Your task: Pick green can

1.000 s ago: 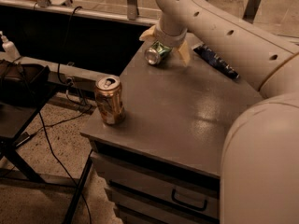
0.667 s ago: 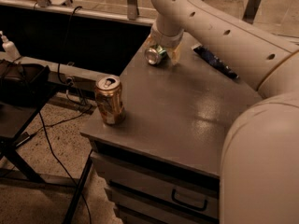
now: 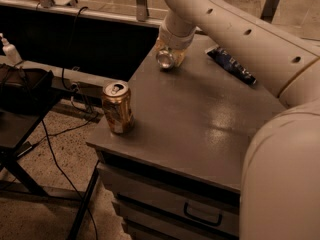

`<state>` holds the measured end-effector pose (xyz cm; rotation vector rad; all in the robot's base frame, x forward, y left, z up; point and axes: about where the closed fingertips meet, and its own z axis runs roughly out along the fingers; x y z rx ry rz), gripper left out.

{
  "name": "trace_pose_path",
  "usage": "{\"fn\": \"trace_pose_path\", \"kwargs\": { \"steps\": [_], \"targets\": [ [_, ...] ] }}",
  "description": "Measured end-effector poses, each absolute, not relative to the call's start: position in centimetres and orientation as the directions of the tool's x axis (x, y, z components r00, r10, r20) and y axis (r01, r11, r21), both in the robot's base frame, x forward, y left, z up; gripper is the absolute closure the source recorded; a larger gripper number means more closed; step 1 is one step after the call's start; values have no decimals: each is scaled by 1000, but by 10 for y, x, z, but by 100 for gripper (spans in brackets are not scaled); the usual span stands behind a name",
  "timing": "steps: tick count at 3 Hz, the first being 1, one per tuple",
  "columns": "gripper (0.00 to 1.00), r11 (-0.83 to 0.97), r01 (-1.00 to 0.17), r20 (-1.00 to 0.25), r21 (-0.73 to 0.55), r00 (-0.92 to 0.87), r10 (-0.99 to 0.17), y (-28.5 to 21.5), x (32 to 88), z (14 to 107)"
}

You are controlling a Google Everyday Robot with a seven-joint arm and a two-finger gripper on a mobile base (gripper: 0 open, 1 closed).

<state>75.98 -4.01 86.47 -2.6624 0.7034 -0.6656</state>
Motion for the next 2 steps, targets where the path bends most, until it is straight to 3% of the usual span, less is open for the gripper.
{"fn": "trace_pose_path", "kwargs": {
  "steps": [1,2],
  "targets": [
    [100,-781,-371,310,-502,766,-563,-41,759,887],
    [100,-693,-298,260,-656,773,-578,-45,756,930]
  ]
}}
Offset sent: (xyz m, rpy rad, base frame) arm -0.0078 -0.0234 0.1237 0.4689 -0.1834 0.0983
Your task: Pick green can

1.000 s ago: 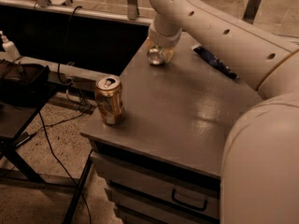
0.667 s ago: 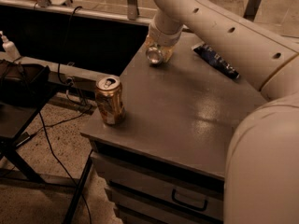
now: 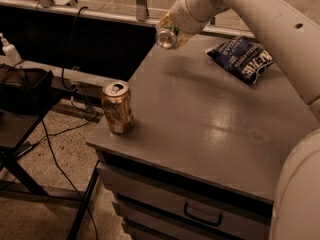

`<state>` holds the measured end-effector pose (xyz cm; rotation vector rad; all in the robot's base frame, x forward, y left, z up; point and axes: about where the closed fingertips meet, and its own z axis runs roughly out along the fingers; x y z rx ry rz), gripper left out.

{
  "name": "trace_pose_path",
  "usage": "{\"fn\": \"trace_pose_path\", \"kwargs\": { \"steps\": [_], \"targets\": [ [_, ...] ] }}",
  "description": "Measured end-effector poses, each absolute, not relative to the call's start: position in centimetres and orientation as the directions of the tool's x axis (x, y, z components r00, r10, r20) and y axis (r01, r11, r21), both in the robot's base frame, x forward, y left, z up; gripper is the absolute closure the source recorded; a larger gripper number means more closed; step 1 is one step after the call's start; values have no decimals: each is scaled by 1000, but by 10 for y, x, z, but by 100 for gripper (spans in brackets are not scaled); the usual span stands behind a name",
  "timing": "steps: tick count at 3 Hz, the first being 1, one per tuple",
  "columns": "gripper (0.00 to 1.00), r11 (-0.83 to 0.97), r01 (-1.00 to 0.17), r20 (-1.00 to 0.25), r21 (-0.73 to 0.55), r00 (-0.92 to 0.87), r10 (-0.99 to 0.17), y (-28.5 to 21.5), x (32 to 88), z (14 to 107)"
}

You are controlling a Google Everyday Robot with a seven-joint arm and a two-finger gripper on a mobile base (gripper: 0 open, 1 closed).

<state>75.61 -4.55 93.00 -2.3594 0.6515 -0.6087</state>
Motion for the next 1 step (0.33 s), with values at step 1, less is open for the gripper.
{"fn": "trace_pose_path", "kwargs": {
  "steps": [1],
  "targets": [
    [100,-696,-299,261,-653,774,-578,-45,756,929]
  ]
}}
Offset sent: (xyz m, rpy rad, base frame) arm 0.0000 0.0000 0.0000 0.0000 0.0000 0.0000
